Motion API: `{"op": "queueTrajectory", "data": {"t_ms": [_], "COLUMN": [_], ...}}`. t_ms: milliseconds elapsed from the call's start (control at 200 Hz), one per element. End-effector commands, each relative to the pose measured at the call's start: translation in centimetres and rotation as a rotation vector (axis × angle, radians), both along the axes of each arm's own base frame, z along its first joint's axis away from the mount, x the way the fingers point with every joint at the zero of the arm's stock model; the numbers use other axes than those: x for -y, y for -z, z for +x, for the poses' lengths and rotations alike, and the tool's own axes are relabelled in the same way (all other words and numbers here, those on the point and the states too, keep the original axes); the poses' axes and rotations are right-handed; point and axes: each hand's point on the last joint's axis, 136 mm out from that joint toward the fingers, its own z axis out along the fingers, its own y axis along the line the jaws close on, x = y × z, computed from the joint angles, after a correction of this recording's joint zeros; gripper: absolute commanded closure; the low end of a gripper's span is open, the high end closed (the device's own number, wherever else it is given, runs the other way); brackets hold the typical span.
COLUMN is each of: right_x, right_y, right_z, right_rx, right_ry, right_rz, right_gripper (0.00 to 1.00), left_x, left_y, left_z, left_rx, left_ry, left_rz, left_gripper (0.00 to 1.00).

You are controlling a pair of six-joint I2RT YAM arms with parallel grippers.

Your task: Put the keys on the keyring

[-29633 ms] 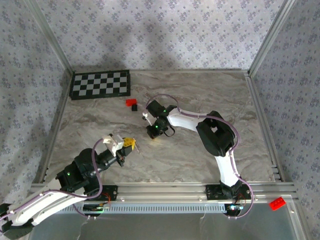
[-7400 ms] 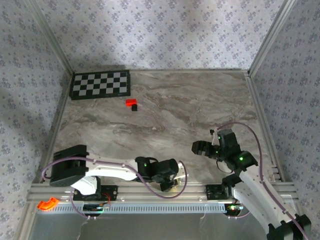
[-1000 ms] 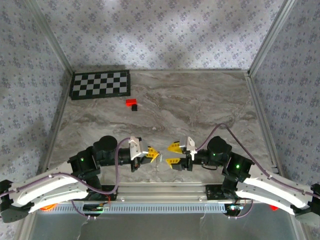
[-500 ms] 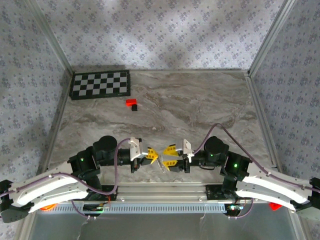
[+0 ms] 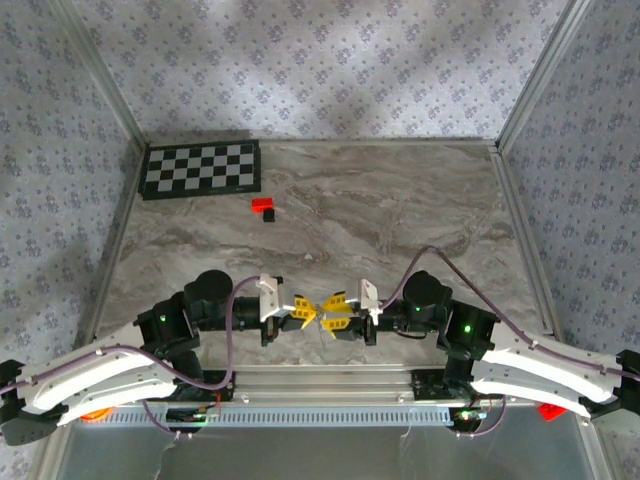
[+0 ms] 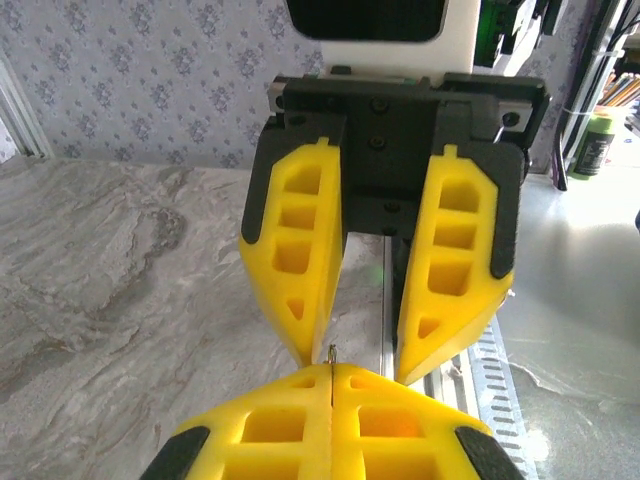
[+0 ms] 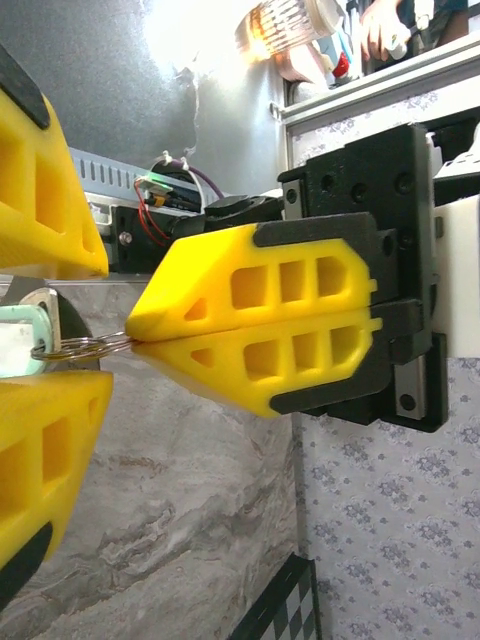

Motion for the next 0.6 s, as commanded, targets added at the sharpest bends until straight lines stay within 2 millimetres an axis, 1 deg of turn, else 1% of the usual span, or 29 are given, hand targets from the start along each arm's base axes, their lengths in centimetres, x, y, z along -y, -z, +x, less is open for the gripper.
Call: {"op": "queueTrajectory", "data": {"t_ms": [0,115,400,490,595], "right_x": [-0.02,-0.12,-0.44,-0.51,-0.58], "right_y": [-1.57,-1.26,-1.61,-1.63,-1.30], "right_z": [0.15,0.25,0.09,0.17,0.27], "right_rx": [0.030,0.031,0.034,0.036,0.032], "right_ry": [0.013,0.016,0.002,0.004,0.008], "right_rz": [0.019,0.006,0.010,0.007,-0.009], "right_gripper": [0.71,0.72,0.76,0.82,0.94], "left_x": [-0.12,-0.08,0.12,0.17,0.21], "left_y": [-3.81,-3.87,-3.48,-3.38,-3.38], "left_z": [-0.30,-0.37,-0.32,-0.30,-0.33], "left_rx": [0.046,0.047,0.043,0.042,0.041], "left_ry": [0.020,0.026,0.029,0.030,0.032], "left_rz": [-0.099,-0.097,-0.080,-0.075,-0.073], "left_gripper": [1.00,1.00,1.00,1.00,1.00]}}
